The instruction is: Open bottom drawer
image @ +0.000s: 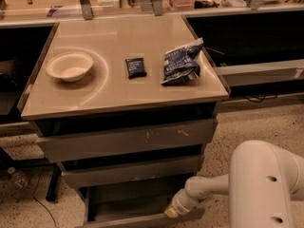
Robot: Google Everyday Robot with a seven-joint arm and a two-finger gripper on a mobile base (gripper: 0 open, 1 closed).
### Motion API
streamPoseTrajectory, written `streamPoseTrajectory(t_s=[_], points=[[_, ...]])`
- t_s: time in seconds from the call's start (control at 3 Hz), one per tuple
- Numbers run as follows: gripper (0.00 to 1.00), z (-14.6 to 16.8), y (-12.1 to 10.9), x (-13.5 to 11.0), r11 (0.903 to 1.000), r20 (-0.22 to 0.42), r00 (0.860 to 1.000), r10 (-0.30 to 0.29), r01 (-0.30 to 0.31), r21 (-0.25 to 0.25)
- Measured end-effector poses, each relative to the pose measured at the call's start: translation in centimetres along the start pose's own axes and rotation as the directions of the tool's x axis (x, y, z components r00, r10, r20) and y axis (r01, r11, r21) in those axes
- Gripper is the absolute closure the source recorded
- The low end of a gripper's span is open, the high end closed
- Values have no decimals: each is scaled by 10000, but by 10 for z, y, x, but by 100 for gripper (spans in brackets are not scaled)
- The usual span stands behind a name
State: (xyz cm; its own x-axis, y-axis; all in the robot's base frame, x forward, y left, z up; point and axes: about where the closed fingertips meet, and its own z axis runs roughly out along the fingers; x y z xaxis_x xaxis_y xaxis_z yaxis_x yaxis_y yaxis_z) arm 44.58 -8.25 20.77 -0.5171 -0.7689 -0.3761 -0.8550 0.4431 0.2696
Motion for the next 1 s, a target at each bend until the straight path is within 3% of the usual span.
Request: streamPoseTrajectory(t_s=[1.0], points=[[100, 1, 7, 5, 9998, -106, 9999, 94, -96, -184]])
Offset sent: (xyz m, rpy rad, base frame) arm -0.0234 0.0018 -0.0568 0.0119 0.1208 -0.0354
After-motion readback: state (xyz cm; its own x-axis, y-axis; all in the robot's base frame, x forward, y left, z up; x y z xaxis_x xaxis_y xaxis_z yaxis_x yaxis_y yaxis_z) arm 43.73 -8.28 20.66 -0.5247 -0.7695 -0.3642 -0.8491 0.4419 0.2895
